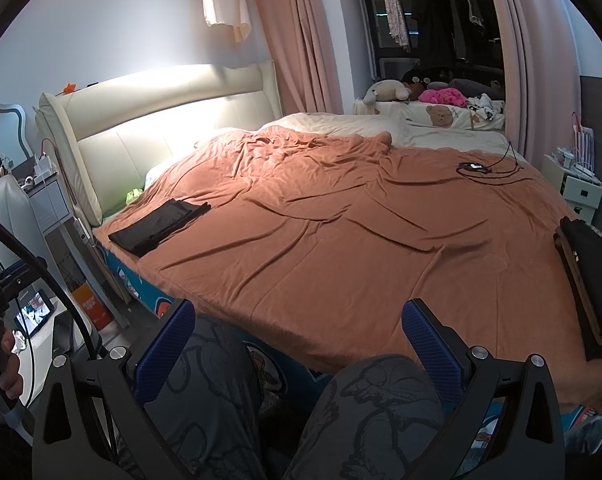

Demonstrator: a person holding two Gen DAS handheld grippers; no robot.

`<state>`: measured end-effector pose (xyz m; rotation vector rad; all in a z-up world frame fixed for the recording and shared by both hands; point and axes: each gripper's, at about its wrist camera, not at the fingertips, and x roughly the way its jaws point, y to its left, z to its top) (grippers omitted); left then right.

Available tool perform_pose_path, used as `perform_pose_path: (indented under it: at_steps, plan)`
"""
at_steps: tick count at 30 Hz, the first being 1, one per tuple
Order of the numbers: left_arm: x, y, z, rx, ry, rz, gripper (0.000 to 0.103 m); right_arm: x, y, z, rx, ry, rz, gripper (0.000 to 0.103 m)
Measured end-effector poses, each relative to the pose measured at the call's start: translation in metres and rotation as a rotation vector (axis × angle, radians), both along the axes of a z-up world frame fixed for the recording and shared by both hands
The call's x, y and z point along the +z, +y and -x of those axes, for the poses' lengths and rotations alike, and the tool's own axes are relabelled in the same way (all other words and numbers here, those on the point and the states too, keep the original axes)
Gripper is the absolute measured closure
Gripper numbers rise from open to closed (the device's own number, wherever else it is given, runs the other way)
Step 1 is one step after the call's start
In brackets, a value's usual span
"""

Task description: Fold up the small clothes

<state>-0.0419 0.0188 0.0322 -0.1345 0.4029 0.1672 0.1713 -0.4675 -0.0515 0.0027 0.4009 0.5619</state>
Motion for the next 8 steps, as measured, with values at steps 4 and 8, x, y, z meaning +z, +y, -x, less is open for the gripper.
perform_pose_path:
  at_steps: [4,8]
  plan:
    - [-0.0009,-0.0011,-0.0005,0.000,-0.001,-0.005,0.000,0.0010,0.0005,-0.0006,-0.001,0.003,0.002,0.000]
    - [-0.0005,-0.0002,-0.0007,-0.001,0.000,-0.006,0.000,0.0015,0.0015,-0.0002,-0.003,0.004,0.004,0.000]
